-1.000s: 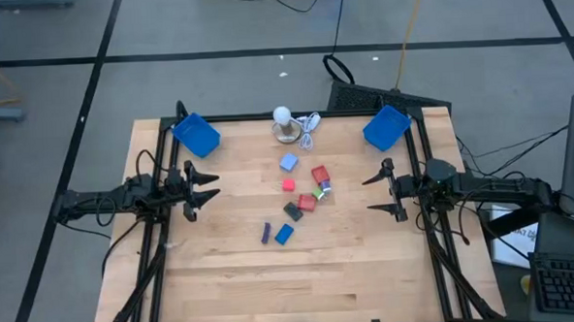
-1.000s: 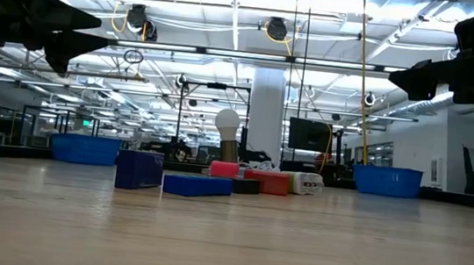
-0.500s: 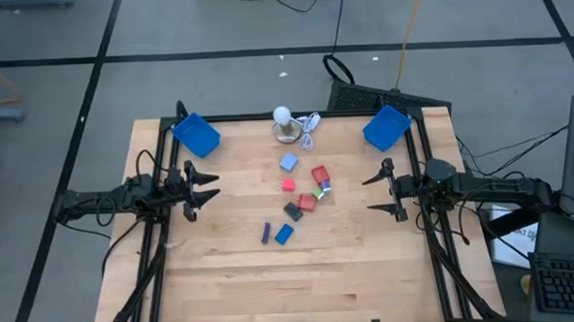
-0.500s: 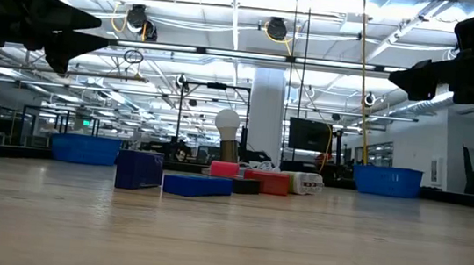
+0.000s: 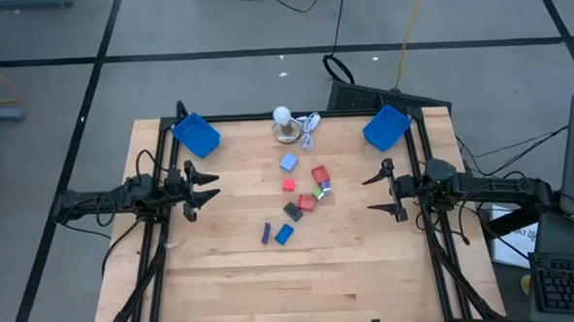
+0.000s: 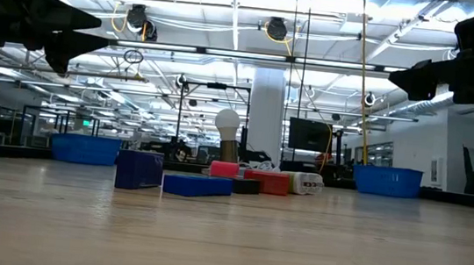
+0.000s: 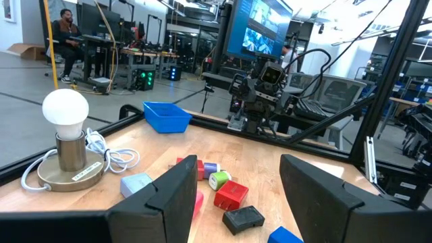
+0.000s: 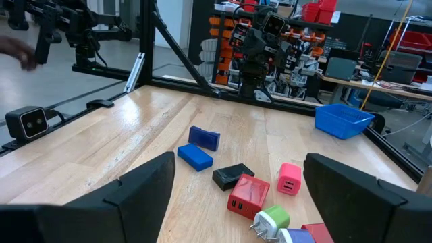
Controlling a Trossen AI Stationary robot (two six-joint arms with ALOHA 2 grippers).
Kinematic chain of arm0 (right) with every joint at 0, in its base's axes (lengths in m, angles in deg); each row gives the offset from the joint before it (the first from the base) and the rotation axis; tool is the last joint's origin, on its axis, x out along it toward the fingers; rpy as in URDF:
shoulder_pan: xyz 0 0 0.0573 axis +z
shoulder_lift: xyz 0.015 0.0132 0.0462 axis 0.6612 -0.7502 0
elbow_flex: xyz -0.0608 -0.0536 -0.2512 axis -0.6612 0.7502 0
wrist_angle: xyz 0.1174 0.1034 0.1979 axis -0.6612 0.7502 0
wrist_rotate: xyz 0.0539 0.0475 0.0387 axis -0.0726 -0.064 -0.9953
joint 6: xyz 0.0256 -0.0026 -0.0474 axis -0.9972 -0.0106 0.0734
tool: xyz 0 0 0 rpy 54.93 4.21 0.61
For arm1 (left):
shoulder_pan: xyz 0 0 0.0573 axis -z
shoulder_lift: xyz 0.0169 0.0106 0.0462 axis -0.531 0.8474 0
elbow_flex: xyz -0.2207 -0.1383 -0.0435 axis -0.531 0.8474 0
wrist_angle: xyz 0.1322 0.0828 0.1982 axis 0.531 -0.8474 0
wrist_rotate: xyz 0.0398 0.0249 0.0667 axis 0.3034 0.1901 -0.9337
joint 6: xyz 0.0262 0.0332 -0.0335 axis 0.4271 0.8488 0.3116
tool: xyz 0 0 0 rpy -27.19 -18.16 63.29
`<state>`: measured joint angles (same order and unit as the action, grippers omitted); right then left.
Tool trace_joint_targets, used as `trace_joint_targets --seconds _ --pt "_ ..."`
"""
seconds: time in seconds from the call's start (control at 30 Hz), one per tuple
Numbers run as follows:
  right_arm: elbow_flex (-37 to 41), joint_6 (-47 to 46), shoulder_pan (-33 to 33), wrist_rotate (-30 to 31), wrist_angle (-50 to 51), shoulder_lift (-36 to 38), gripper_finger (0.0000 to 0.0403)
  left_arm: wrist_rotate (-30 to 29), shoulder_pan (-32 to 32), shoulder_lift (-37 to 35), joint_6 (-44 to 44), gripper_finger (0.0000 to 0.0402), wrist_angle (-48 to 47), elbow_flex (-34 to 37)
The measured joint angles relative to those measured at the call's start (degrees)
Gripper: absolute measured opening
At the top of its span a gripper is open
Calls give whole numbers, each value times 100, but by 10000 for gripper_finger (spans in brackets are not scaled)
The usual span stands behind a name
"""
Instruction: Pick & Place Office items
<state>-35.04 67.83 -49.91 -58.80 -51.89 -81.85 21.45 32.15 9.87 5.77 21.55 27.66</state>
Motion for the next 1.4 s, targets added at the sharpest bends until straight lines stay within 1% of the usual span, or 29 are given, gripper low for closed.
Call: trace_joint_targets --seconds 0.77,0.93,1.0,1.1,1.17,1.4 --pt "0 0 -2 0 0 0 313 -1 1 -2 0 214 0 -2" --pt "2 41 -4 6 -398 -4 313 -2 2 0 0 214 0 0" --pt "2 -205 2 -14 -605 -9 313 -2 0 -2 0 214 0 -2" --pt "2 -1331 2 -37 -954 -9 313 -2 1 -1 0 214 0 -2" --pt "2 -1795 0 22 -1396 -16 313 0 1 0 0 214 0 -1" --pt "4 -2429 50 -23 -2798 -28 313 0 1 -1 0 214 0 -2"
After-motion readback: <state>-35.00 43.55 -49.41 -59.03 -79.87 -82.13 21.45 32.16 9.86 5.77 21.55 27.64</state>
